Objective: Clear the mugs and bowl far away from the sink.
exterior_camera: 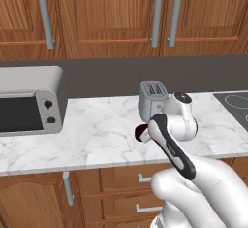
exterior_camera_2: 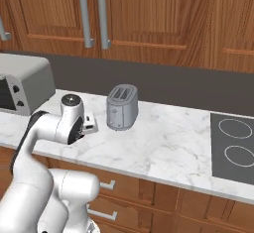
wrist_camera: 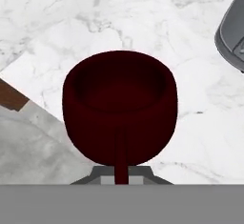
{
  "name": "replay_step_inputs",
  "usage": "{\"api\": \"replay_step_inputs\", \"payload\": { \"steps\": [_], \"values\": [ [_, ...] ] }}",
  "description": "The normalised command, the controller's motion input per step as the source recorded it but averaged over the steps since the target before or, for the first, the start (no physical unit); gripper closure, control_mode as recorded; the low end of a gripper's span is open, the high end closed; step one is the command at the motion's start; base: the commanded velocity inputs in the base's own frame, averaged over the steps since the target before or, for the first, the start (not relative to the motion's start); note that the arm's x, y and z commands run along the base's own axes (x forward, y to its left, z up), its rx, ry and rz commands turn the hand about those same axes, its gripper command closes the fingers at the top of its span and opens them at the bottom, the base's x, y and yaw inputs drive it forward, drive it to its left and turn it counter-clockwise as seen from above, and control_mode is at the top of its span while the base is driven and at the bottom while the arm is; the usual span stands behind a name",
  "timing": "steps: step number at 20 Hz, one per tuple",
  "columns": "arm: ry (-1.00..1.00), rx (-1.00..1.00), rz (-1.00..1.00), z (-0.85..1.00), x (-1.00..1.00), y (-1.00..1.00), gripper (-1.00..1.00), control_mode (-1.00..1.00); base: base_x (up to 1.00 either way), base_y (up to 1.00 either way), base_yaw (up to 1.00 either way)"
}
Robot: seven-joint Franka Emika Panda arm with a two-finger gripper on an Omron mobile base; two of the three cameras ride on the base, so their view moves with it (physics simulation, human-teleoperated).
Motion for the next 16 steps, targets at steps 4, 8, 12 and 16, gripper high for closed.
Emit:
{"api": "replay_step_inputs", "payload": {
  "steps": [4, 8, 12, 16],
  "values": [
    [-0.02, 0.02, 0.00, -0.30, 0.67, 0.01, 1.00, -1.00, 0.00, 0.00, 0.00],
    [0.00, 0.01, 0.00, -0.25, 0.78, 0.17, 1.00, -1.00, 0.00, 0.00, 0.00],
    [0.01, 0.01, 0.00, -0.18, 0.80, 0.23, 1.00, -1.00, 0.00, 0.00, 0.00],
    [0.02, 0.03, 0.00, -0.12, 0.73, 0.22, 1.00, -1.00, 0.00, 0.00, 0.00]
  ]
}}
